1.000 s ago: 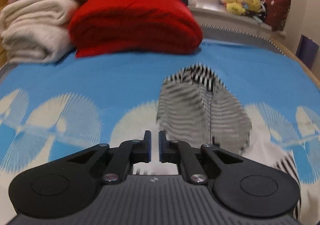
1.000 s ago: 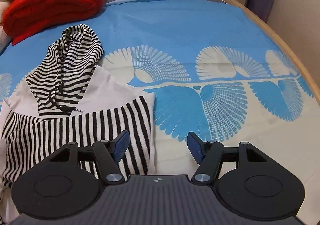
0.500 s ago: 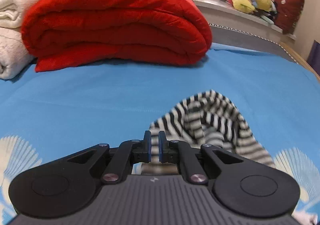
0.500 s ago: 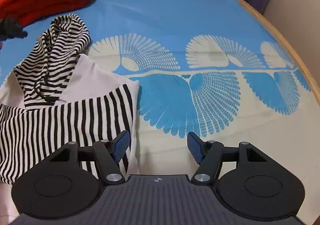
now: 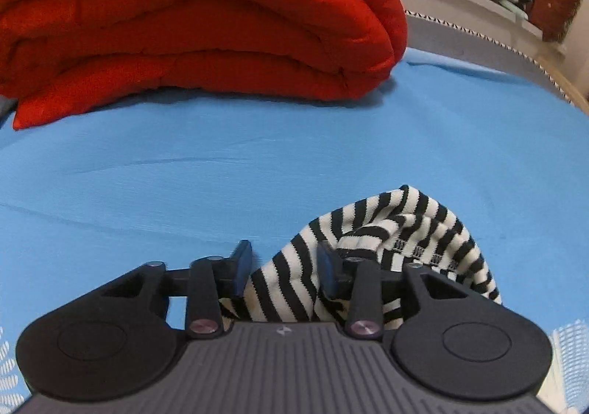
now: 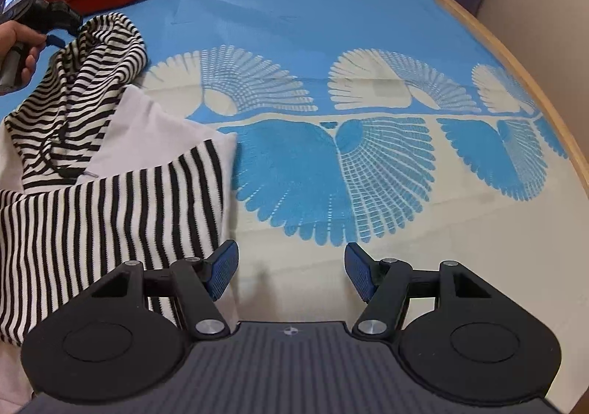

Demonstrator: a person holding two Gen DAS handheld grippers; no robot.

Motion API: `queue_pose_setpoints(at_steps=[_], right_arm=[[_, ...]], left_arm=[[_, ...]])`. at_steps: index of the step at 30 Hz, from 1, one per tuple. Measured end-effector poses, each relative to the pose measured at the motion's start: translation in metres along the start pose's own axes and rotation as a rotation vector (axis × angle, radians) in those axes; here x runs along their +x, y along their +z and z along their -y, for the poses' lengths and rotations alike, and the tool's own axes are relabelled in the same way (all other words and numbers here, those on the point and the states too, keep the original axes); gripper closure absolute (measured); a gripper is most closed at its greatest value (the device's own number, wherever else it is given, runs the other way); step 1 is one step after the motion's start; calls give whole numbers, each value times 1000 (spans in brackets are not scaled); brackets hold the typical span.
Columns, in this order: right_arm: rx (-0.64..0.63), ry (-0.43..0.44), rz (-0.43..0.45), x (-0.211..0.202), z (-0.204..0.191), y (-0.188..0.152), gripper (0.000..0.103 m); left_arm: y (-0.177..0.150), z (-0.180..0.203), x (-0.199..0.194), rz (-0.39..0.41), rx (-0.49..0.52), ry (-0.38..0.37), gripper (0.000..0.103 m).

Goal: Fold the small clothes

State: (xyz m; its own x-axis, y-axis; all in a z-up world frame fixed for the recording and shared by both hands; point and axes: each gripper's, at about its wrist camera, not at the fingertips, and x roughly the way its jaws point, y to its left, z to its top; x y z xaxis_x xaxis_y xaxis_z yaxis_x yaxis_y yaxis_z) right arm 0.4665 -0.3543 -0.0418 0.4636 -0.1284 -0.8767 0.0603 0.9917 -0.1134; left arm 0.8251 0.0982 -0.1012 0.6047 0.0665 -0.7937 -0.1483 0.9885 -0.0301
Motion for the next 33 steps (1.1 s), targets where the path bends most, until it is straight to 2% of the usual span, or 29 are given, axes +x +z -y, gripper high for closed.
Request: queue_pose_setpoints(at_steps=[1,4,8,11,15,18,19,21,23,25,26,28,30,31,33], right_arm=[[0,0,0,0,0,0,37],[2,8,5,-3,1,1,37],[32,32,15,-10,4,6,37],[64,53,39,-22,11,12,37],[120,63,90,-41,22,21,37],[157,85,127,-56,27,24,37],[164,92,137,-60,27,24,37],[178,110,147,-66,26,24,37],[190,133,152,-70,25,23,37],[203,156,151,-72,23,23,38],[215,175,149,-72,22,22,39],[243,218,139,-73,20,22,42],[272,280,117,-70,15,20,46],[287,310,96,-67,13,19,47],[317,358,37,-57,6,15,48]], left_arm=[[0,1,1,-10,15,-24,103],[-8,6,-15,29,106,-33,103],[-39,6,-75,125,158,-106,103],[-86,10,-145,197,230,-189,103],[-180,12,-258,278,335,-314,103],[-254,5,-329,237,383,-418,103],[-276,2,-347,207,420,-422,103],[-310,-6,-373,88,476,-440,102],[-325,-16,-389,-23,469,-435,100],[-318,-31,-395,-58,374,-369,96],[-309,-41,-394,-54,276,-348,93],[-291,-61,-384,-42,47,-359,83],[-286,-75,-363,-36,-164,-356,78],[-287,-79,-351,-50,-230,-348,77],[-290,-85,-319,-168,-342,-294,75]])
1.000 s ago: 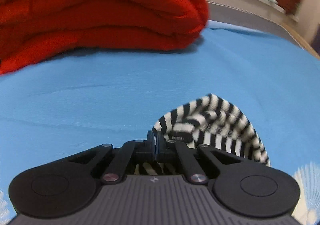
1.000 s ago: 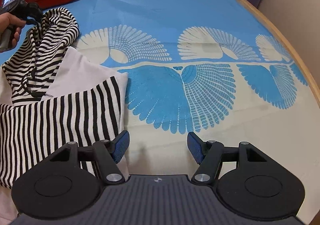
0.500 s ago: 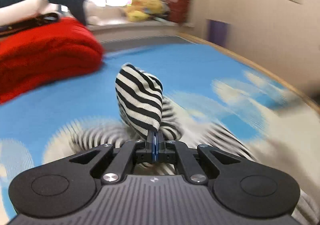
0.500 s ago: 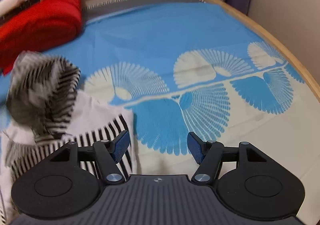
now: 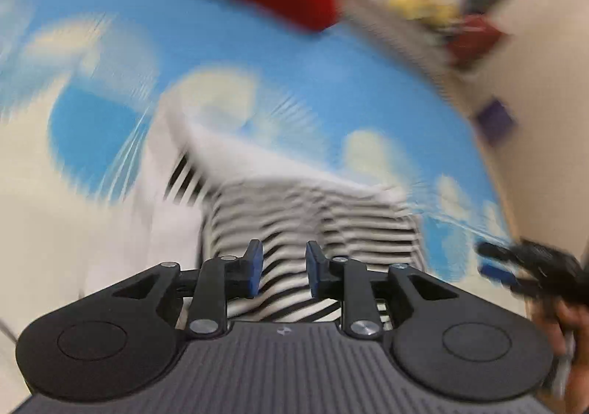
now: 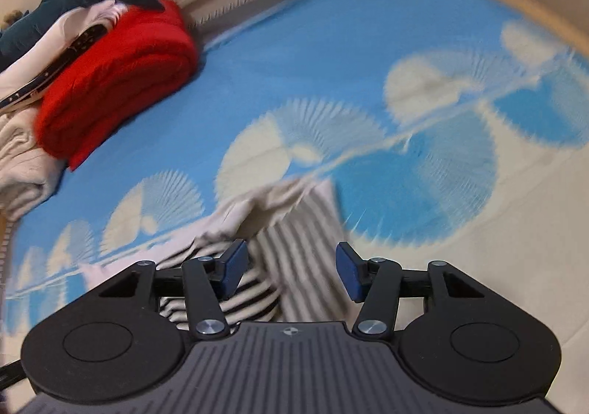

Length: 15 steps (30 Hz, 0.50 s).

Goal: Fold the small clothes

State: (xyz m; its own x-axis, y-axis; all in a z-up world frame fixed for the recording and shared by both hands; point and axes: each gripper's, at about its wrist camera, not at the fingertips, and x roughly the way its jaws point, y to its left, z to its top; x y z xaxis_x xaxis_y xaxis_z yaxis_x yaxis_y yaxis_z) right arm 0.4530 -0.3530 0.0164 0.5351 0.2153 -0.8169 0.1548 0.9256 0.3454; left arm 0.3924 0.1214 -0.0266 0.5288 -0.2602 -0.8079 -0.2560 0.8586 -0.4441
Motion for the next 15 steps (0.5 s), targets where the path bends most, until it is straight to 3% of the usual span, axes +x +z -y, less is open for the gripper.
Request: queue_pose_setpoints(at_steps=[2,6,15], right_arm=[[19,34,-65,13,-3,-7,48],[56,59,-162,37,-10,-21,47],[51,-21,-252,84,-22,-47,46]], left_arm=[[-1,-11,25,-99,-113,50,74],[-2,-26,52,-181,-265,79,56],[-20,-28,71,-220,-269,152,56]])
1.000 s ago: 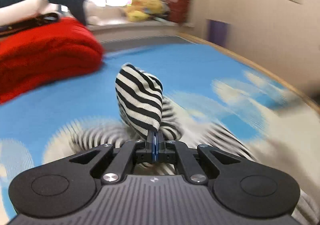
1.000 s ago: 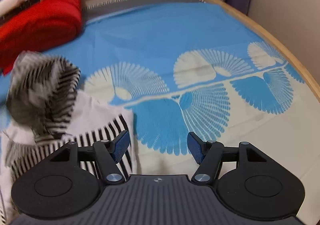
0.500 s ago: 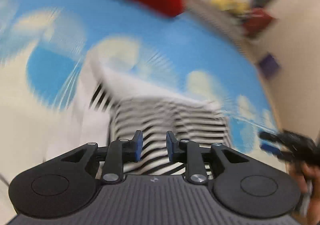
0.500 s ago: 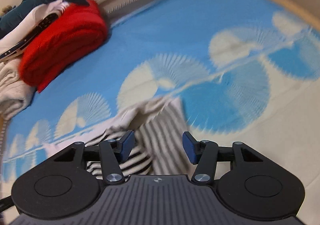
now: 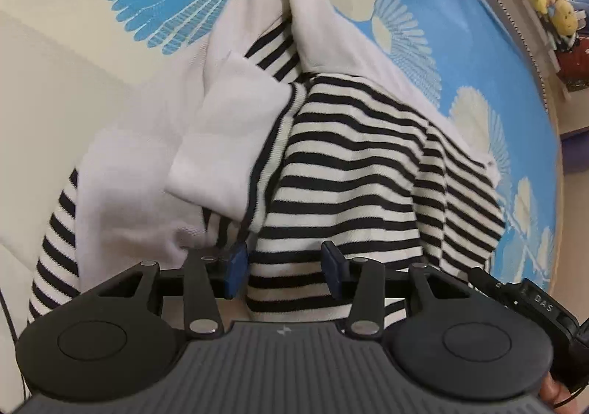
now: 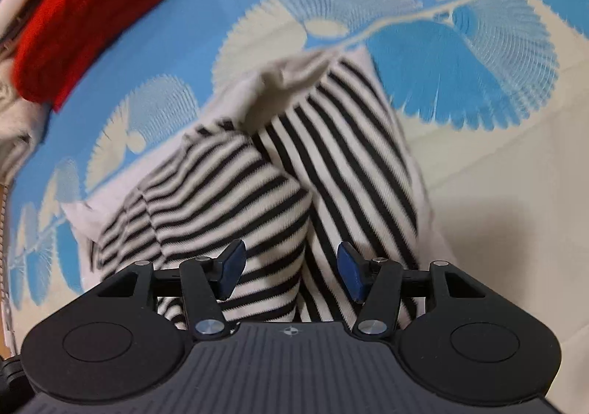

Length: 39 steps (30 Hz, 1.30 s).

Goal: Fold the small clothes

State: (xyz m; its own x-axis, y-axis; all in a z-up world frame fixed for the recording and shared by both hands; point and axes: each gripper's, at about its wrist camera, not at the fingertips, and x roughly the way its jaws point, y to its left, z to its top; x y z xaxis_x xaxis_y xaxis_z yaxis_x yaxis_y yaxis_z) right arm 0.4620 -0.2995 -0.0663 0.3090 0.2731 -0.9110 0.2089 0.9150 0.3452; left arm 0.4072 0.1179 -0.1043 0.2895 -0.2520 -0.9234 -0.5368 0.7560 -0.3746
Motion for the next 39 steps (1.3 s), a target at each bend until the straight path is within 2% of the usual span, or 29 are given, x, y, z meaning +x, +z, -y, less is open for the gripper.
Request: queue_pose_setpoints(at_steps=[2,4,5,6,8,10,13,15,16,17,18,20,21,22,24,26,27,28,29,30,35,36,37,38,39], right_arm=[[-5,-20,-16,11,-1,-3,46],[-23,-31,-19,16,-4,-7,50],[-37,-28,-11,16,-6,-8,64],[-50,-13,2,15,-8,-9,85],[-50,14,35,9,-8,-9,100],[-13,66,82,-7,-6,-7,102],[62,197,183,-46,0,0,102],[93,266,235,-68,5,1,102],[102,275,243,-73,7,0,102],[118,266,232,-74,11,-2,102],[135,234,186,-69,15,-5,102],[176,134,45,-45,26,-12,102],[208,97,-12,-34,33,-17,102],[244,42,-56,-23,41,-21,102],[244,3,-55,-20,43,-22,98],[214,9,9,-29,38,-18,96],[200,28,51,-34,35,-15,85],[183,48,81,-38,32,-12,77],[164,66,94,-39,30,-11,62],[147,82,94,-38,29,-7,53],[143,110,-4,-11,21,-10,52],[141,104,-22,-7,20,-12,53],[135,91,-30,-3,18,-15,55],[131,80,-25,-1,17,-17,68],[133,88,-16,-1,16,-19,88]], left_arm=[[-1,-2,0,6,-4,13,65],[-2,-2,-2,-1,10,7,96],[-2,-1,-1,-5,19,-6,101],[-1,-2,-5,1,26,-14,102],[2,1,-17,49,58,-26,102],[5,6,-37,158,107,-44,102],[9,16,-75,363,196,-99,102],[13,16,-89,444,223,-109,102],[16,11,-90,446,205,-109,102],[20,4,-86,414,169,-107,102],[26,-5,-76,352,123,-92,102],[32,-23,-49,177,46,-26,102],[33,-34,-35,96,-13,-8,99],[33,-44,-29,63,-69,-19,93],[34,-53,-29,51,-137,-65,92],[36,-46,-37,93,-110,-75,78],[37,-41,-41,112,-96,-81,62],[38,-37,-44,124,-85,-88,57],[38,-35,-43,125,-80,-88,57],[36,-34,-41,117,-83,-81,57],[37,-43,-22,56,-170,-66,58],[37,-43,-20,55,-174,-69,62],[37,-43,-19,56,-171,-76,74],[38,-42,-19,59,-166,-89,82],[39,-41,-21,69,-160,-108,99]])
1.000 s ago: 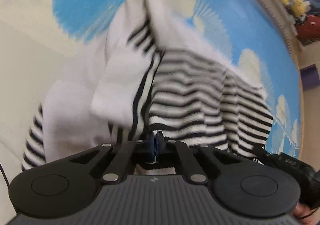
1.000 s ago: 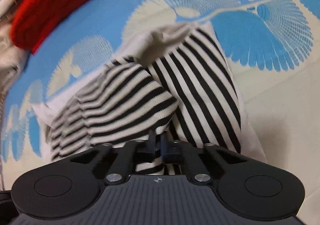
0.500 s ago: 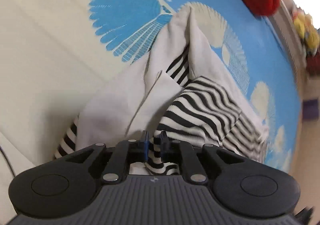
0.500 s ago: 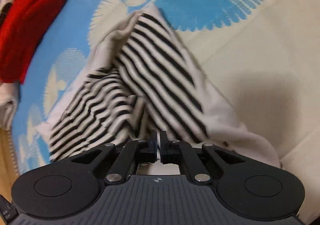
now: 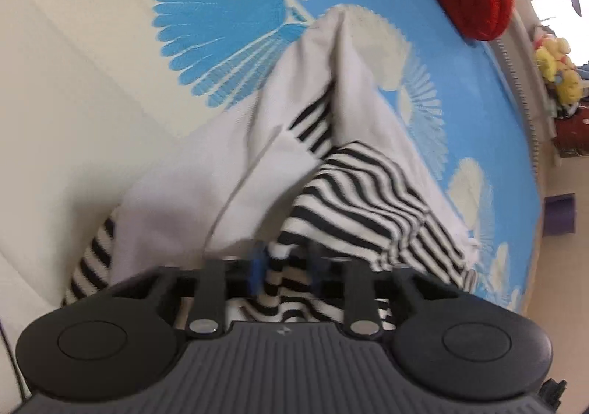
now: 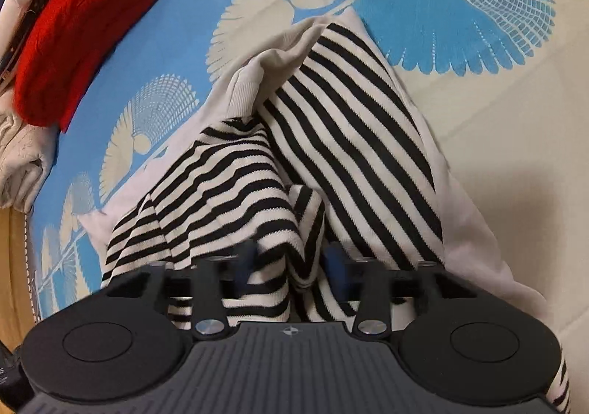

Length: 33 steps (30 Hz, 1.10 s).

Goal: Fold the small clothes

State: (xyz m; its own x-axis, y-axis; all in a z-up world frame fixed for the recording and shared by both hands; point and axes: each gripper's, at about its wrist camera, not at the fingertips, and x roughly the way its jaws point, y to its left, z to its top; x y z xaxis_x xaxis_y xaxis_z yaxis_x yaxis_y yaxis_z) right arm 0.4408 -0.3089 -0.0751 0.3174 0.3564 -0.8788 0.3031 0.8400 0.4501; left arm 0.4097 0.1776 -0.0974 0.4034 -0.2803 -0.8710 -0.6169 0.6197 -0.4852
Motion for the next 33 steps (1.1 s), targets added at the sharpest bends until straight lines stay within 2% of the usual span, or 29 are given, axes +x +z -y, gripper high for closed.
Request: queue_pose_setpoints(at_steps=[1,2,4,6,7,8,11,13,14,15,16,17,18,20,22,23,24,25,27,28,29,31,33], right_arm=[[14,25,11,-2,0,1,95],[52,74,42,-8,2,2,97],[139,216,154,-32,8,6,98],[157,269,266,-57,10,14,98],[170,262,297,-65,15,17,98],[195,239,291,-65,20,19,98],[260,68,154,-42,38,16,98],[284,-15,52,-23,46,8,97],[287,-33,22,-16,47,5,96],[278,-44,11,-13,45,3,89],[258,-54,14,-14,41,4,87],[232,-70,37,-19,35,5,81],[198,-93,76,-26,30,6,68],[90,-147,209,-42,14,7,58],[-18,-122,296,-56,-2,5,58],[-51,-74,305,-58,-8,5,58],[-67,-28,289,-56,-10,7,58],[-71,21,248,-51,-13,7,58],[-36,61,142,-36,-10,5,55],[-14,32,91,-26,-7,5,55],[-1,-20,52,-17,-3,3,55],[28,-82,16,-6,9,3,55],[57,-67,25,-8,13,5,56]], left_arm=[[1,2,-5,27,8,-23,100],[2,5,-15,81,24,-70,101],[6,17,-41,200,92,-214,101],[9,25,-61,285,157,-263,101],[11,24,-61,275,168,-249,101],[13,21,-52,220,161,-203,101],[12,-7,-8,6,60,21,101],[9,-27,4,-44,-23,72,101],[10,-27,3,-37,-24,80,100],[12,-23,-3,-6,-4,91,99],[14,-18,-12,46,30,100,95],[15,-11,-21,100,68,103,91],[14,-3,-31,150,115,97,82],[7,14,-41,208,211,41,81],[-1,32,-39,172,296,-69,81],[-6,38,-34,137,330,-112,81],[-10,41,-29,116,354,-120,81],[-14,43,-21,98,372,-89,81],[-16,34,1,57,360,67,81],[-13,23,11,38,320,144,84],[-10,13,15,30,274,189,85],[-5,4,10,48,211,199,83],[-4,16,-4,103,260,173,85]])
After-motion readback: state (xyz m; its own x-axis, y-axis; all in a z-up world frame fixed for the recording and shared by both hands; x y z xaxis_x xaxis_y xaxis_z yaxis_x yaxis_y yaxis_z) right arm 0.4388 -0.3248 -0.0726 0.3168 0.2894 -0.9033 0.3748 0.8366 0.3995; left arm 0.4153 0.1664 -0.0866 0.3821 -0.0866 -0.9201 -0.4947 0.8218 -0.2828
